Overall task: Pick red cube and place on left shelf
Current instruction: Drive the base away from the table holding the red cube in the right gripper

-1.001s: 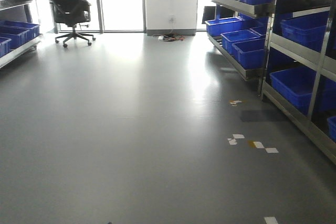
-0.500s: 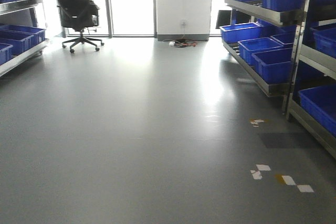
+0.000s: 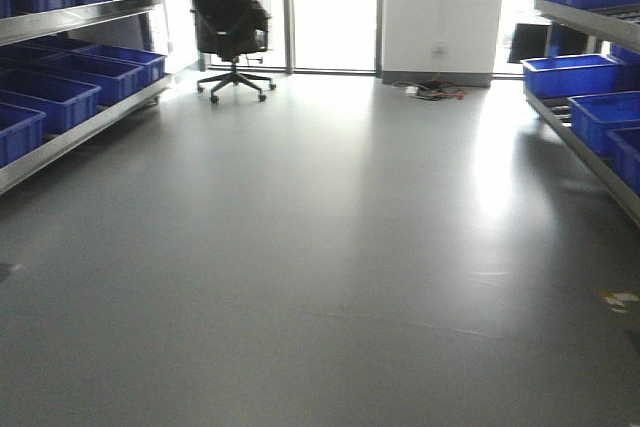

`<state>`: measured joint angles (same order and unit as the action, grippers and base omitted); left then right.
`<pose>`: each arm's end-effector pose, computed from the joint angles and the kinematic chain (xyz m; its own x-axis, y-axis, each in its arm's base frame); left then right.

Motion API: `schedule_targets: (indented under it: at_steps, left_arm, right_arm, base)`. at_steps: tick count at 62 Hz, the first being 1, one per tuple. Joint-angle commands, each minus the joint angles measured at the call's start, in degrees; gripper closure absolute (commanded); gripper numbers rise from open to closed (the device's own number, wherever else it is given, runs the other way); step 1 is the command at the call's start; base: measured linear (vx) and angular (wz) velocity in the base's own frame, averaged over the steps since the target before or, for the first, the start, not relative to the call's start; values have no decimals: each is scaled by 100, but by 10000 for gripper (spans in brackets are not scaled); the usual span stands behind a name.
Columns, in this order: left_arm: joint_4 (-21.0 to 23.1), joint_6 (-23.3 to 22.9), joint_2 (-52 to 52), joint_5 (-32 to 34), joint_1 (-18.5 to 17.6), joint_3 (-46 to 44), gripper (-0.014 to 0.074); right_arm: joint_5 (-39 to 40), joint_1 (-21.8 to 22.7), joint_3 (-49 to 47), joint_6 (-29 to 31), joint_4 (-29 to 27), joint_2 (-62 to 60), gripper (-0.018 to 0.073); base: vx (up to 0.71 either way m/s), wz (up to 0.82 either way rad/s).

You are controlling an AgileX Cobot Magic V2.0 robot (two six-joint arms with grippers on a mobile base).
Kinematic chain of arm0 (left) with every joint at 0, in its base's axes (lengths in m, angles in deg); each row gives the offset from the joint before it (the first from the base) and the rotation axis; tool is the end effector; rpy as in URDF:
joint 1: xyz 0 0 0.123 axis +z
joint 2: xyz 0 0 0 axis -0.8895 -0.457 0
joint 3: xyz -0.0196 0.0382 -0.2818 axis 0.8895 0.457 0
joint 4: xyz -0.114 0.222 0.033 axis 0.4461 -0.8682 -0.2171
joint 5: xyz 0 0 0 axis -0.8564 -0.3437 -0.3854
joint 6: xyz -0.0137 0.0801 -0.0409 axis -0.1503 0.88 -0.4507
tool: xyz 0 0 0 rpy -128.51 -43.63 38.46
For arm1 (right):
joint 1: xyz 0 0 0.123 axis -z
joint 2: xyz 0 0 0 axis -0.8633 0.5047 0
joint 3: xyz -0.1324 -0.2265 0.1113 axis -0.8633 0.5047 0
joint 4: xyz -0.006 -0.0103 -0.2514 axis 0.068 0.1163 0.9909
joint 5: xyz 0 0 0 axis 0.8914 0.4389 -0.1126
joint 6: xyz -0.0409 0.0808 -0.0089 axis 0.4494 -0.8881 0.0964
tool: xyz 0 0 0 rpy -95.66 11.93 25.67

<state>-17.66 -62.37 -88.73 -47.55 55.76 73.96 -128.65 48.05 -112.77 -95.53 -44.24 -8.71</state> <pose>0.0559 -0.0075 0.2025 -0.0053 -0.0518 -0.9986 0.1305 0.9901 -0.0521 0.0331 -0.0062 0.2901 -0.2639 -0.0304 -0.9641 -0.0621 0.9980 -0.0145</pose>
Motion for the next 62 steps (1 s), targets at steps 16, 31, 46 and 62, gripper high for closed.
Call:
schedule_targets:
  at_steps: [16, 31, 46, 62]
  left_arm:
    - [20, -31, 83, 517, -31, 136, 496]
    - [20, -31, 83, 517, -31, 136, 496]
    - [20, -31, 83, 517, -31, 136, 496]
    - [20, -31, 83, 517, -42, 136, 495]
  right_arm:
    - [458, 15, -137, 27, 132, 75, 380]
    - [458, 15, -137, 27, 132, 75, 380]
    - [458, 15, -137, 27, 132, 75, 380]
    - [458, 15, -137, 27, 132, 75, 380]
  base:
    - [66, 45]
    - [66, 45]
    - [67, 45]
    - [62, 51]
